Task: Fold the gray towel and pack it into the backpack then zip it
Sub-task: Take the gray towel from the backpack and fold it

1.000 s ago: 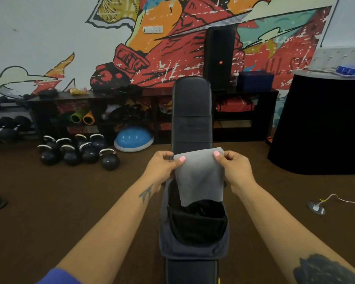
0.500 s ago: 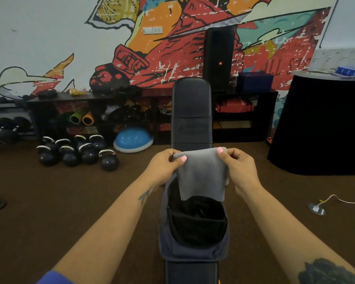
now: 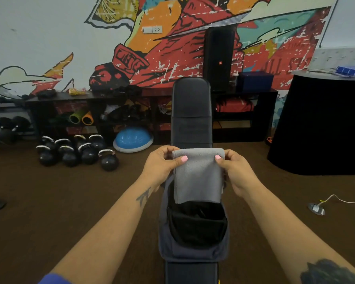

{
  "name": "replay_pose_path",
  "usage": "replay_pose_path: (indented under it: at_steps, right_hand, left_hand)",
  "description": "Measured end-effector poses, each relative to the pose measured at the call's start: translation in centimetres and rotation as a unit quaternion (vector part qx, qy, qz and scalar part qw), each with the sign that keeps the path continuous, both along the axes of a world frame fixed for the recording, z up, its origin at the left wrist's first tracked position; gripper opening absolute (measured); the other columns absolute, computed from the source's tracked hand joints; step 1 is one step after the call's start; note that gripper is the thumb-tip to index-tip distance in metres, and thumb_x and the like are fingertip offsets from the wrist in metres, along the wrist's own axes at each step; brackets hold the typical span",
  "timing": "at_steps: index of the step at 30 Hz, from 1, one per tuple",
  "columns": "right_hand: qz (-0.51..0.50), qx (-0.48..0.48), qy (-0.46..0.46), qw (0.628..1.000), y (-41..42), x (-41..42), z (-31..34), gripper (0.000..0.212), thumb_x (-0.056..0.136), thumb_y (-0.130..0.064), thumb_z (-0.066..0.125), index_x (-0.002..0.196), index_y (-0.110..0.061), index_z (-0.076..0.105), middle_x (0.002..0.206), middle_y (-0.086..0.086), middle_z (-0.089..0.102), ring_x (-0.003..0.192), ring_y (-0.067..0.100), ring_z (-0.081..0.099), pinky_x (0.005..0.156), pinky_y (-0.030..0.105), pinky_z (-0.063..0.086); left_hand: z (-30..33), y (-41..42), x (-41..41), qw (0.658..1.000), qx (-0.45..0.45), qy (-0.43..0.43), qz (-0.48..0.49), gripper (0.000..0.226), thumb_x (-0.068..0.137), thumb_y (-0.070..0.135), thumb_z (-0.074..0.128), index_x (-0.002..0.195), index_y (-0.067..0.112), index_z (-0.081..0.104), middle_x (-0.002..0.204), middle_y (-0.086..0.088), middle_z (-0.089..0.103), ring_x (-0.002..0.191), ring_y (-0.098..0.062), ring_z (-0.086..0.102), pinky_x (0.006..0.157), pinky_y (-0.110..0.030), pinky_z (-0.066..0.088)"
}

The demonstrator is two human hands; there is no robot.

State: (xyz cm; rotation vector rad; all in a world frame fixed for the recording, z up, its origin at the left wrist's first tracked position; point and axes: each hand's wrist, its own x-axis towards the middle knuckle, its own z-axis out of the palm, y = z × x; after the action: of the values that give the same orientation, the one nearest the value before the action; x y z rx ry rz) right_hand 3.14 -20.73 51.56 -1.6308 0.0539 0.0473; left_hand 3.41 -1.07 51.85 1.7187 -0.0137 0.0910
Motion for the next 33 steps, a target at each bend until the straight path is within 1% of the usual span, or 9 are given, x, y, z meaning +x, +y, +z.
replay_pose_path:
  at_steps: [3,5,7,11,14,20,27,30,33]
  right_hand:
    - [-0.013,-0.168,-0.020,0.986,0.1,0.5,0.0,0.021,0.100,-0.029,0.042,0.107,-0.013,0.054,0.100,0.004,0.059,0.092,0.019,0.056,0.072,0.030,0.045]
    - [-0.026,-0.193,-0.027,0.980,0.1,0.5,0.0,0.027,0.100,-0.032,0.040,0.106,-0.010,0.054,0.099,0.007,0.058,0.087,0.018,0.053,0.073,0.033,0.045]
    - [-0.010,-0.137,-0.021,0.990,0.0,0.2,0.1,0.028,0.098,-0.036,0.044,0.108,-0.012,0.056,0.102,0.004,0.060,0.088,0.016,0.055,0.076,0.035,0.048]
    - [0.057,-0.014,-0.005,0.998,-0.2,-0.5,0.3,0.024,0.088,-0.021,0.065,0.110,-0.018,0.058,0.101,-0.005,0.065,0.086,0.007,0.061,0.061,0.018,0.045]
    - [0.070,-0.019,-0.012,0.997,-0.5,-0.3,0.3,0.019,0.090,-0.012,0.062,0.107,-0.019,0.060,0.100,-0.003,0.067,0.085,0.006,0.063,0.060,0.016,0.046]
    - [0.118,-0.093,-0.033,0.988,-0.4,-0.3,0.6,0.019,0.090,-0.018,0.063,0.108,-0.018,0.065,0.102,-0.003,0.071,0.096,0.013,0.067,0.073,0.023,0.052]
    - [0.192,-0.147,-0.056,0.969,-0.4,-0.8,1.4,0.016,0.090,-0.023,0.063,0.103,-0.016,0.067,0.097,0.001,0.074,0.091,0.016,0.069,0.080,0.029,0.056]
    - [0.203,-0.161,-0.055,0.964,-0.1,-0.8,1.4,0.024,0.090,-0.029,0.062,0.107,-0.012,0.065,0.102,0.007,0.072,0.095,0.021,0.069,0.086,0.035,0.055]
    - [0.220,-0.163,-0.042,0.961,-0.4,-0.9,1.6,0.029,0.091,-0.038,0.059,0.102,-0.011,0.064,0.096,0.003,0.071,0.086,0.013,0.069,0.079,0.031,0.056]
  left_hand:
    - [0.2,0.0,0.0,1.000,0.002,0.009,-0.004,0.022,0.073,0.011,0.076,0.088,0.021,0.064,0.101,-0.005,0.068,0.096,-0.019,0.065,0.081,-0.033,0.055]
    - [0.3,-0.1,0.0,1.000,-0.006,0.013,-0.012,0.022,0.073,0.010,0.076,0.089,0.020,0.064,0.100,-0.004,0.068,0.095,-0.018,0.065,0.079,-0.032,0.055]
    - [0.4,-0.3,-0.2,0.999,-0.037,0.026,-0.018,0.021,0.077,0.010,0.073,0.096,0.016,0.065,0.098,-0.002,0.068,0.090,-0.015,0.065,0.070,-0.025,0.053]
    - [0.6,-0.6,-0.6,0.996,-0.070,0.050,-0.032,0.021,0.082,0.009,0.067,0.102,0.015,0.064,0.096,0.001,0.067,0.085,-0.010,0.065,0.058,-0.017,0.052]
    - [0.5,0.1,-0.5,0.995,-0.007,0.081,-0.065,0.025,0.081,0.015,0.069,0.104,0.023,0.063,0.108,-0.002,0.064,0.101,-0.019,0.061,0.075,-0.029,0.053]
    - [2.3,0.3,-0.6,0.944,0.192,0.168,-0.209,0.061,0.061,0.065,0.068,0.112,0.031,0.064,0.119,0.003,0.064,0.111,-0.019,0.058,0.103,-0.046,0.041]
    - [3.6,-0.2,-0.1,0.893,0.289,0.187,-0.290,0.069,0.057,0.072,0.065,0.107,0.025,0.066,0.113,0.001,0.068,0.106,-0.018,0.062,0.100,-0.042,0.046]
    - [3.0,-1.0,0.1,0.899,0.315,0.168,-0.254,0.071,0.057,0.075,0.066,0.105,0.023,0.068,0.106,-0.002,0.071,0.100,-0.019,0.066,0.096,-0.045,0.050]
    - [2.7,-1.0,-0.1,0.904,0.321,0.159,-0.234,0.054,0.067,0.070,0.059,0.094,0.024,0.068,0.095,-0.001,0.071,0.091,-0.018,0.066,0.085,-0.036,0.053]
